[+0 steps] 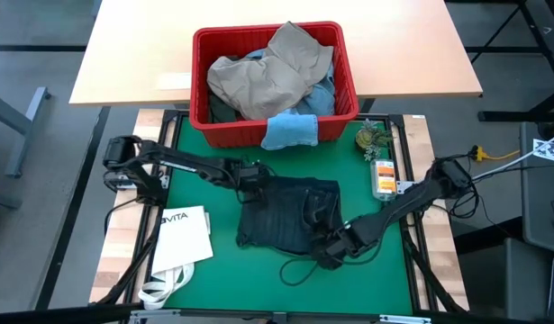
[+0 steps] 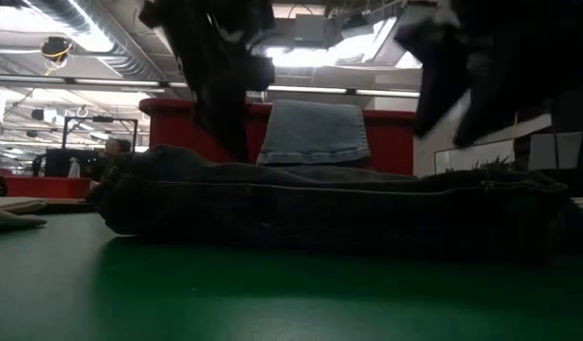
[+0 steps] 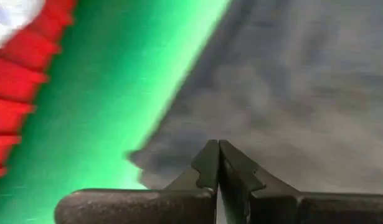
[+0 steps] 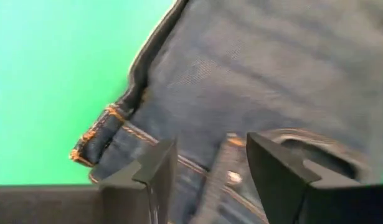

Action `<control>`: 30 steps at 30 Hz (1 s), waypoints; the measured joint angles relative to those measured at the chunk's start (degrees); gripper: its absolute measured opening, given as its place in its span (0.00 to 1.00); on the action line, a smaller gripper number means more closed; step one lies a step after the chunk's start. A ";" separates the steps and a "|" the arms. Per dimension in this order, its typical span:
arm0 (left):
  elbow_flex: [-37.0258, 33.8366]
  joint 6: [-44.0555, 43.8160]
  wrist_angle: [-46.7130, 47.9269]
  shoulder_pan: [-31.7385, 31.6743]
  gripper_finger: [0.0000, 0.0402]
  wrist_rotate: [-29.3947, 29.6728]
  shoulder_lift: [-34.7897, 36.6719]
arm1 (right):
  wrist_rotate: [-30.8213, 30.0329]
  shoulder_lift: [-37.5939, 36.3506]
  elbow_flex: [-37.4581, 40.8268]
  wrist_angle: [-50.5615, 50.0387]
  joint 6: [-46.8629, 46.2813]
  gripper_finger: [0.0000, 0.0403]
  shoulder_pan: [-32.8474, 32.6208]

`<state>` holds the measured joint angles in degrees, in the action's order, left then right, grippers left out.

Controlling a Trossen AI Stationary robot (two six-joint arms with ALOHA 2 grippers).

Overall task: Fold Laundry from Bin
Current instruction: Fold the dark blue pants

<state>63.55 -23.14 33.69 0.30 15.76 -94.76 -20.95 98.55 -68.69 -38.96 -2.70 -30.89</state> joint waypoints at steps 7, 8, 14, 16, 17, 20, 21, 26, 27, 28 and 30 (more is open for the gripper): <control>0.00 -2.29 -0.53 6.71 0.01 -6.44 2.90 | -8.73 -5.97 -1.02 -5.49 2.80 0.47 0.11; 0.00 -2.28 -0.59 7.94 0.01 -6.54 2.89 | -10.54 -6.45 -1.02 -6.91 2.97 0.47 0.16; 0.02 -2.40 -3.06 14.44 0.01 -6.17 2.40 | -15.20 -6.89 0.14 -11.72 2.24 0.47 3.37; 0.04 -3.08 -4.90 16.25 0.01 -5.32 2.46 | -13.59 -6.89 2.21 -10.03 1.89 0.47 5.39; 0.04 -3.65 -5.15 17.12 0.01 -4.49 2.47 | -13.10 -6.83 3.33 -9.72 1.86 0.47 6.31; 0.04 -5.19 -5.44 19.40 0.01 -1.31 1.84 | -12.92 -6.82 6.17 -9.16 1.35 0.47 8.94; 0.04 -5.29 -5.36 20.11 0.01 -0.40 1.38 | -12.92 -6.82 7.05 -8.97 1.00 0.47 9.76; 0.04 -5.35 -6.13 22.45 0.01 0.19 -2.49 | -11.84 -6.82 12.85 -5.09 -0.60 0.47 13.24; 0.04 -5.35 -6.01 22.76 0.01 0.18 -3.61 | -11.19 -6.82 14.16 -3.86 -0.72 0.47 13.75; 0.04 -5.35 -6.03 22.99 0.01 0.19 -4.75 | -10.49 -6.82 15.43 -2.54 -0.73 0.47 14.23; 0.16 -5.37 -6.38 23.39 0.01 0.22 -7.19 | -9.11 -6.84 17.82 0.14 -0.78 0.47 14.95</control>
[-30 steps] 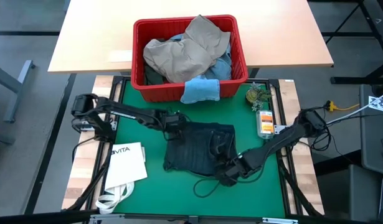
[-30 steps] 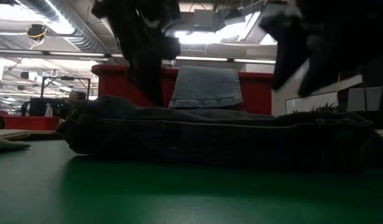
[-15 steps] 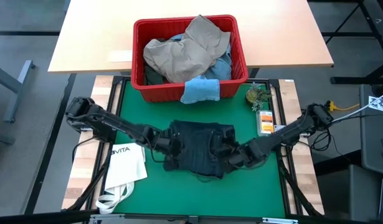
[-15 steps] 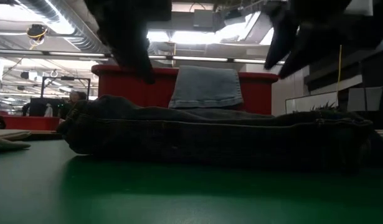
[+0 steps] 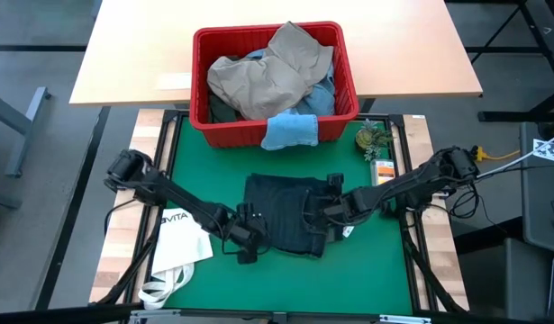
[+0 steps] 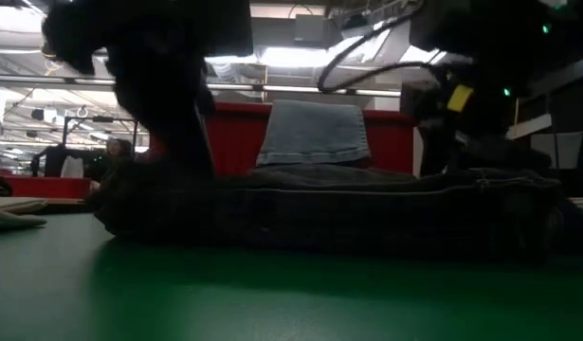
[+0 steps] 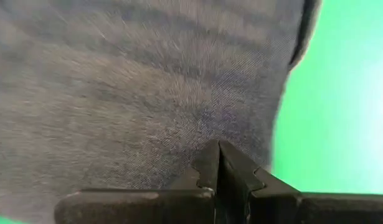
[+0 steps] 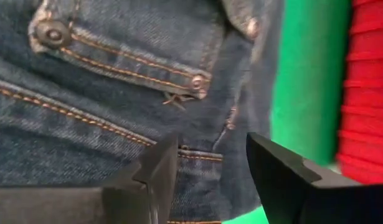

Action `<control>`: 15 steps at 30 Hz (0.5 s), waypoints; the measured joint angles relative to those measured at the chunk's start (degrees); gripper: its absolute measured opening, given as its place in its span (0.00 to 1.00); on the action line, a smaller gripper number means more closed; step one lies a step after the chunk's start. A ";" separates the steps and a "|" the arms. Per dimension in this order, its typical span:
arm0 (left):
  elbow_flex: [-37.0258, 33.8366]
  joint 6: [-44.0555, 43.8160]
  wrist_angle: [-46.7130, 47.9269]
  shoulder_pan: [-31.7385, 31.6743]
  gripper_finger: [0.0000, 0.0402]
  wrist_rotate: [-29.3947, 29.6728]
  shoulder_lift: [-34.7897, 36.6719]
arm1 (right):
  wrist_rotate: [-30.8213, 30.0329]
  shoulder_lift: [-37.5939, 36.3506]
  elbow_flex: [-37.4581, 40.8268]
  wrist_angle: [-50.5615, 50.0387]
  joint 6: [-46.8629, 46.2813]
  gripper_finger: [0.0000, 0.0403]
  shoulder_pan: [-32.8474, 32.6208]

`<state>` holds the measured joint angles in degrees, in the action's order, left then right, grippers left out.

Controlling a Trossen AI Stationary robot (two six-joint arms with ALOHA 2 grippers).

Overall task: Fold Laundry from Bin
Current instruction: Fold the dark blue pants

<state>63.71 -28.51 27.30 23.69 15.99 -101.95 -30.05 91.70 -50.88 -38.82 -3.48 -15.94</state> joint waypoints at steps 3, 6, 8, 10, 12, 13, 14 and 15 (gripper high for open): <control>0.30 0.00 -0.47 0.54 0.01 0.27 -3.38 | 2.07 -0.11 3.17 3.93 -0.24 0.47 0.63; 0.37 0.13 -0.45 1.16 0.01 0.75 -5.28 | 2.72 -0.27 4.80 5.24 -1.25 0.47 0.63; 0.35 0.13 -0.29 1.45 0.01 0.97 -5.41 | 2.74 -0.27 5.31 5.63 -1.37 0.47 0.61; 0.27 0.15 -0.21 1.75 0.01 1.30 -5.21 | 2.89 -0.27 5.34 5.50 -1.40 0.47 0.61; 0.19 0.15 -0.08 1.89 0.01 1.31 -4.57 | 2.84 -0.26 5.34 5.49 -1.38 0.47 0.61; 0.14 0.15 -0.06 1.89 0.01 1.25 -4.06 | 2.80 -0.24 5.25 5.35 -1.37 0.47 0.61; 0.03 0.15 0.00 1.89 0.01 1.08 -3.49 | 2.82 -0.20 4.96 4.98 -1.35 0.47 0.61; -0.01 0.15 0.04 1.85 0.01 0.86 -2.96 | 2.95 -0.15 4.53 4.52 -1.24 0.47 0.61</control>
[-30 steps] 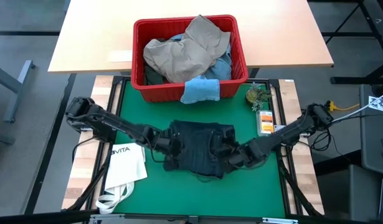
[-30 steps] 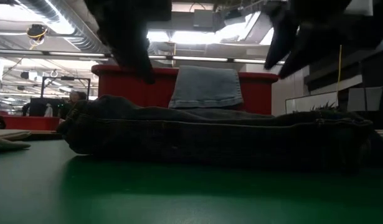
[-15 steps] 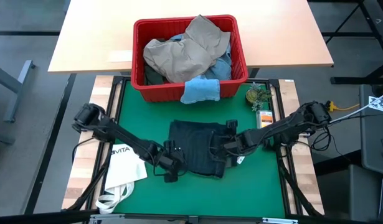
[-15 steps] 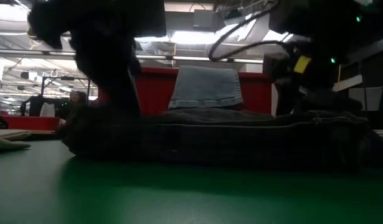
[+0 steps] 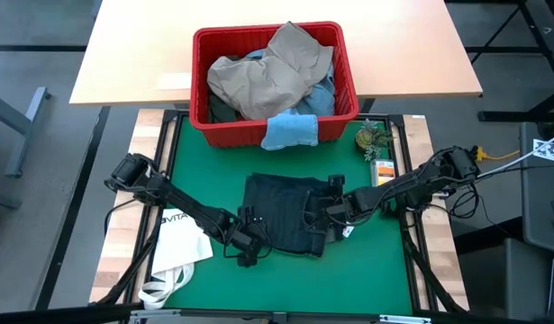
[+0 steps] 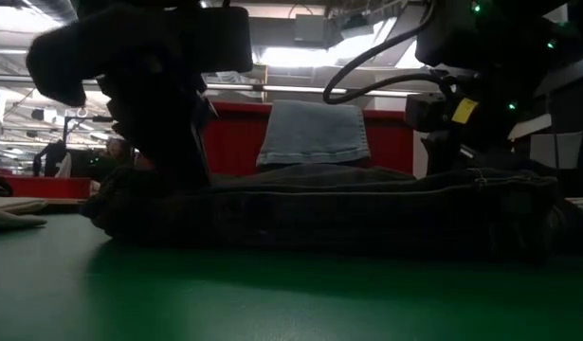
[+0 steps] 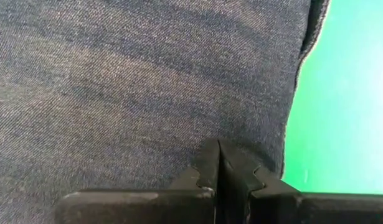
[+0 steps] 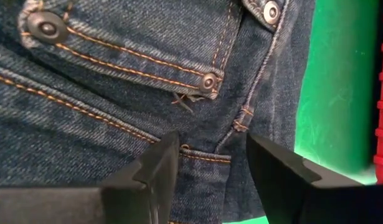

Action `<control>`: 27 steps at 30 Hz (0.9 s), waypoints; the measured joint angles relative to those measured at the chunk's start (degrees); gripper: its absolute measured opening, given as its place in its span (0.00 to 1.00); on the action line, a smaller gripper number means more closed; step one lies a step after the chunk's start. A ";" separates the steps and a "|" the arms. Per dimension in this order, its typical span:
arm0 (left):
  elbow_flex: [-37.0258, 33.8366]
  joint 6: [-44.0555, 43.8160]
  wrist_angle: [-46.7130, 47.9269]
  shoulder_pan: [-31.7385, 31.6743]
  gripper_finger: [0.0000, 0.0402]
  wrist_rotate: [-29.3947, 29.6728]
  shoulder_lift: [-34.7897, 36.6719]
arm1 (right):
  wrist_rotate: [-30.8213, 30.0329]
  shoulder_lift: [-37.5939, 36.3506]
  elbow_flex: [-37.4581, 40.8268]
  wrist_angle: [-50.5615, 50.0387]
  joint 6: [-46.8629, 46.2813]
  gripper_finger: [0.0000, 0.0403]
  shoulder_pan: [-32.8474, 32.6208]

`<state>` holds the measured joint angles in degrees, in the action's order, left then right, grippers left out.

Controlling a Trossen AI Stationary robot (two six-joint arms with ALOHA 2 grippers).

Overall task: Fold Laundry from Bin
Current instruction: Fold the dark blue pants

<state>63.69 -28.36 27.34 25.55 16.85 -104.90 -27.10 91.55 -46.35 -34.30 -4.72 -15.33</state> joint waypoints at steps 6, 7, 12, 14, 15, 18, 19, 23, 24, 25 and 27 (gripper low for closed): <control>-0.28 -0.02 1.43 -0.51 0.01 -1.29 4.88 | 1.28 -0.32 -5.00 -5.16 2.31 0.47 -0.02; -0.28 -0.02 1.47 -0.61 0.01 -1.56 5.73 | 1.26 -0.41 -6.22 -6.76 2.65 0.47 -0.02; -0.25 0.00 1.31 -0.71 0.01 -0.75 10.17 | 1.02 -0.55 -11.88 -11.91 3.29 0.47 -0.07; -0.25 0.17 2.04 -0.71 0.01 -0.48 11.53 | 1.53 -0.55 -13.75 -11.48 3.64 0.47 -0.07; -0.25 0.34 2.10 -0.71 0.01 -0.47 12.31 | 2.10 -0.55 -14.48 -11.23 3.77 0.47 -0.07; -0.25 0.44 2.96 -0.71 0.01 -0.35 14.09 | 3.35 -0.55 -16.07 -10.71 4.83 0.47 -0.07; -0.25 0.44 3.20 -0.71 0.01 -0.32 14.42 | 3.95 -0.55 -16.46 -10.27 5.18 0.47 -0.07; -0.21 0.44 3.20 -0.73 0.01 -0.25 14.93 | 6.51 -0.60 -16.66 -8.73 5.41 0.47 -0.07; -0.21 0.46 3.26 -0.73 0.01 -0.26 14.93 | 7.39 -0.61 -16.68 -8.67 5.39 0.47 -0.07; -0.21 0.46 3.24 -0.73 0.01 -0.39 14.93 | 8.45 -0.60 -16.68 -8.75 5.41 0.47 -0.07; -0.21 0.48 3.16 -0.73 0.01 -0.49 14.93 | 10.52 -0.61 -16.68 -8.75 5.27 0.47 -0.07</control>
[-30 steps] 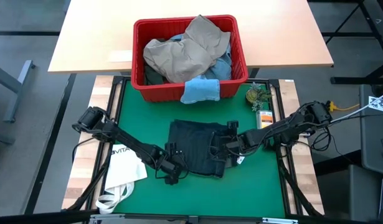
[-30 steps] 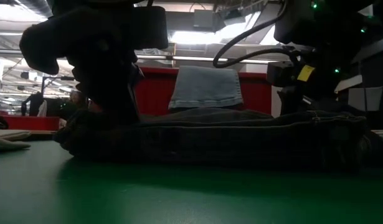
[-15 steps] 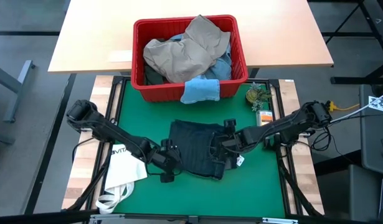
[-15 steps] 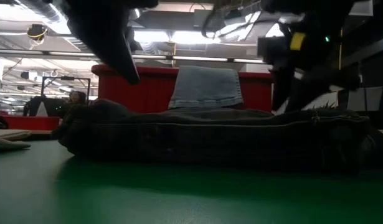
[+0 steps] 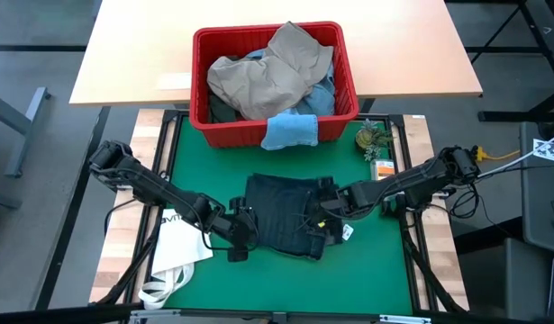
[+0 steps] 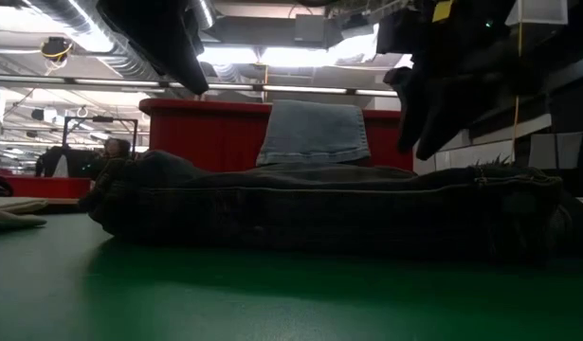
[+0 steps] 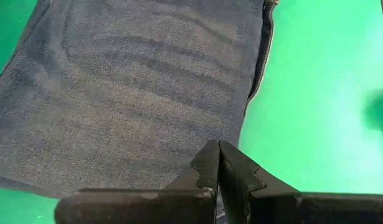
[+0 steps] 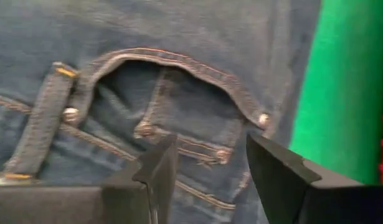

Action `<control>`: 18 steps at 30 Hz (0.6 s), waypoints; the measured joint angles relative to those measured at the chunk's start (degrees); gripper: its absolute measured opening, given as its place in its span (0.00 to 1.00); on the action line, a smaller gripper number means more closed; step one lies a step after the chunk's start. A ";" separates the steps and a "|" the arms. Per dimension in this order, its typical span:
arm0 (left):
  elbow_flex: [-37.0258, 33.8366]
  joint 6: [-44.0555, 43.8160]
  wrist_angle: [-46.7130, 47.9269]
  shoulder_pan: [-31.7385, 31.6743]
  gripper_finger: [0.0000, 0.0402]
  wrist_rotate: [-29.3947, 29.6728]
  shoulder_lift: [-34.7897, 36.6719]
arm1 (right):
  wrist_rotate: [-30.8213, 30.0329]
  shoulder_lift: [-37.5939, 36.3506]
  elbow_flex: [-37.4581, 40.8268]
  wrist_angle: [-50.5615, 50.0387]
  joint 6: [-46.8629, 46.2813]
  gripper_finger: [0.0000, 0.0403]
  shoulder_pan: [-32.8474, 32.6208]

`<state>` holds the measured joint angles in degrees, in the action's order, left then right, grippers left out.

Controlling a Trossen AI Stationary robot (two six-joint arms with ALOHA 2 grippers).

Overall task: Fold Laundry from Bin
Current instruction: Fold the dark blue pants

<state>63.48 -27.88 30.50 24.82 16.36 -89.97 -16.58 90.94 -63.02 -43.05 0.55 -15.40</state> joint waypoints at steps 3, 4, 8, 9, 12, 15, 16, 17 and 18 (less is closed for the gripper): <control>0.02 0.19 -0.05 -0.02 0.01 0.00 0.00 | 1.75 0.00 0.00 0.11 -0.17 0.47 -0.02; 0.02 0.69 -0.18 -0.02 0.01 0.02 0.00 | 1.85 0.00 0.00 0.11 -0.17 0.47 -0.02; 0.07 4.73 -0.50 -0.02 0.01 0.04 0.00 | 2.18 0.00 0.00 0.11 -0.19 0.47 -0.02; 0.07 5.42 -0.79 -0.02 0.01 0.17 0.00 | 2.19 0.00 0.00 0.11 -0.19 0.47 -0.02; 0.07 5.95 -1.46 -0.02 0.01 0.71 0.00 | 2.21 0.00 0.00 1.24 -0.21 0.47 -0.02; 0.09 5.99 -1.51 -0.02 0.01 0.02 0.00 | 2.78 0.18 -0.04 5.19 -0.20 0.47 -0.72; 0.09 5.90 -1.51 -0.02 0.01 -0.05 0.00 | 2.80 0.24 -0.04 6.54 -0.03 0.47 -0.97; 0.09 5.66 -1.51 -0.02 0.01 -0.08 0.00 | 2.80 0.26 -0.04 8.04 0.25 0.47 -1.49; 0.09 5.58 -1.51 -0.02 0.01 -0.09 0.00 | 2.84 0.52 -0.02 9.94 0.87 0.47 -2.04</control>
<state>63.57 -22.30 28.99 24.80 16.27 -89.97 -13.74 91.46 -63.05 -33.10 1.42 -17.43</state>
